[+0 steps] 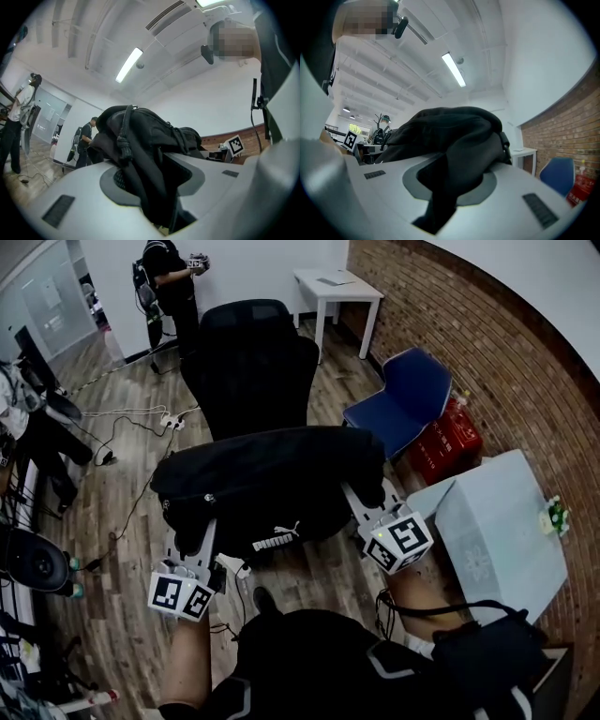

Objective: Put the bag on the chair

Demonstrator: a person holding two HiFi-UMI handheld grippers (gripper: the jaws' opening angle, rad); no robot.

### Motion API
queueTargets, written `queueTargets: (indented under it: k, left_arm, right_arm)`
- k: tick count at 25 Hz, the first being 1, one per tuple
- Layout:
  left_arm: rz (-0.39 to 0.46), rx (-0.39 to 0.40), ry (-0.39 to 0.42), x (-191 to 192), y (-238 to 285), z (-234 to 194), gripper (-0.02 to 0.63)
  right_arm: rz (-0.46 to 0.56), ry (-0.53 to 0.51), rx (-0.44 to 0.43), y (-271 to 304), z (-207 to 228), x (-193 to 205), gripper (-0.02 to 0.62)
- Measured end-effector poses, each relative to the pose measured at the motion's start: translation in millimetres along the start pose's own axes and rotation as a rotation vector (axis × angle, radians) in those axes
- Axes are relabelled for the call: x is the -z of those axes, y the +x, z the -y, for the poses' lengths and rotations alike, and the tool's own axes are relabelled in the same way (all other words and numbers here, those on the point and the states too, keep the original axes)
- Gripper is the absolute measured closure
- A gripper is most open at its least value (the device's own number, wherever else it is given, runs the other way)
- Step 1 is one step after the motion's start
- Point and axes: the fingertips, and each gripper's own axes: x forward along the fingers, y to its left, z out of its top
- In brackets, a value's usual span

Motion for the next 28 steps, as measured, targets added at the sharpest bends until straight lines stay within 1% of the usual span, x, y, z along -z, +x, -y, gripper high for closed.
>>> queueTargets:
  k: [3, 7, 12, 17, 23, 28]
  left_arm:
    - [-0.024, 0.035, -0.001, 8.3, 12.8, -20.1, 0.439]
    - [-0.056, 0.041, -0.037, 27.8, 22.1, -50.6, 0.44]
    - [-0.104, 0.099, -0.059, 50.1, 30.8, -78.9, 0.442]
    - [-0.169, 0.099, -0.121, 78.7, 37.0, -106.0, 0.442]
    - [-0.231, 0.127, -0.155, 108.1, 41.3, -131.1, 0.443]
    - [-0.277, 0.11, -0.195, 133.5, 43.6, -150.4, 0.443]
  right_arm:
    - [-0.01, 0.011, 0.016, 19.2, 4.8, 11.6, 0.523]
    - [-0.04, 0.017, 0.041, 42.9, 4.5, 32.6, 0.523]
    - [-0.089, 0.046, 0.067, 67.0, 5.8, 60.1, 0.523]
    - [-0.166, 0.047, 0.099, 86.1, 5.3, 84.9, 0.523]
    - [-0.222, 0.085, 0.127, 103.1, 5.7, 117.5, 0.523]
    - [-0.27, 0.087, 0.135, 118.1, 7.4, 144.5, 0.523]
